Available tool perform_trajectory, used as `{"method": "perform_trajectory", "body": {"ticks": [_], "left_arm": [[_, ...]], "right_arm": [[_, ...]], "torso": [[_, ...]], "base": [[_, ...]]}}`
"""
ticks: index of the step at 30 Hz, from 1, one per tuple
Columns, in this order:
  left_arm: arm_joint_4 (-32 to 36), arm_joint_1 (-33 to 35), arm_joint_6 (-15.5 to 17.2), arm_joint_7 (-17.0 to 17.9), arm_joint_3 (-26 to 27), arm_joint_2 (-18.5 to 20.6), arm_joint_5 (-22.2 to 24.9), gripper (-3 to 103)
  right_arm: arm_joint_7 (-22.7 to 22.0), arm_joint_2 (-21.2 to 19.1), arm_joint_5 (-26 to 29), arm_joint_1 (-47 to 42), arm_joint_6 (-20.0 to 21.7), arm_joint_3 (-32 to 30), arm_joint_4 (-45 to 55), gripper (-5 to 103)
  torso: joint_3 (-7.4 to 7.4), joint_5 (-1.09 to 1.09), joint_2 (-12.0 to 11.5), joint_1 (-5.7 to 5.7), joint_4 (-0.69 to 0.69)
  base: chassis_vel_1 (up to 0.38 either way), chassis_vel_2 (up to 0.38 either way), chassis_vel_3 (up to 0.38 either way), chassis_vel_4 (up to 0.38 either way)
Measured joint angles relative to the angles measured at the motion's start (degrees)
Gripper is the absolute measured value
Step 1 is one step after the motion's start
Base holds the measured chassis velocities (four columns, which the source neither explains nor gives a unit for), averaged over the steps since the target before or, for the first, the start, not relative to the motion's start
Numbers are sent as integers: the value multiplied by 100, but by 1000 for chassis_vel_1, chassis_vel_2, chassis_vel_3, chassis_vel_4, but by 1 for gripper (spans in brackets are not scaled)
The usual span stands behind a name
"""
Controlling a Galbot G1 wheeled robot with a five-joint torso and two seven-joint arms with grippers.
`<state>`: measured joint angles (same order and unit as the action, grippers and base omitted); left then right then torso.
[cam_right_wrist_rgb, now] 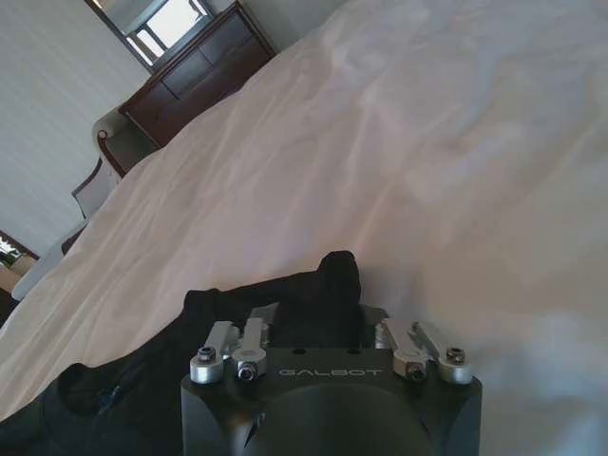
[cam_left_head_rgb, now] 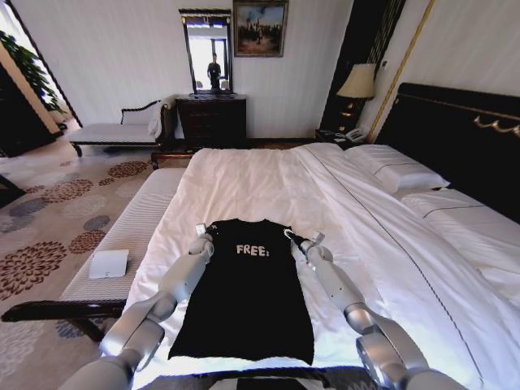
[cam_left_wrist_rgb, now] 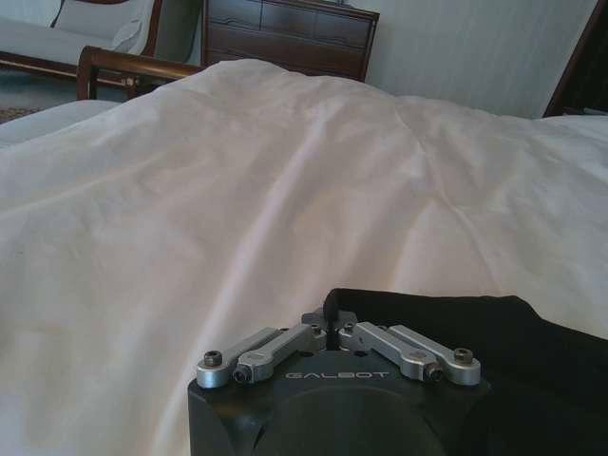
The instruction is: Fold the clothes on the bed.
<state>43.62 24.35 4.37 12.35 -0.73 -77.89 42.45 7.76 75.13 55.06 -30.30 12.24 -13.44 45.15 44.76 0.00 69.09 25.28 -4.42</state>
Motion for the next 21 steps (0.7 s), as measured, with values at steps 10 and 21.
{"method": "perform_trajectory", "body": {"ticks": [10, 21], "left_arm": [[-94, 7, -39, -21, 23, -59, -25, 1], [-40, 1, -47, -5, 21, -13, -10, 1]], "right_arm": [[-49, 5, -97, 0, -87, 81, 23, 11], [-144, -58, -200, -48, -261, 229, 198, 1]], "torso": [[0, 0, 0, 0, 0], [0, 0, 0, 1, -1]], "base": [[0, 0, 0, 0], [0, 0, 0, 0]]}}
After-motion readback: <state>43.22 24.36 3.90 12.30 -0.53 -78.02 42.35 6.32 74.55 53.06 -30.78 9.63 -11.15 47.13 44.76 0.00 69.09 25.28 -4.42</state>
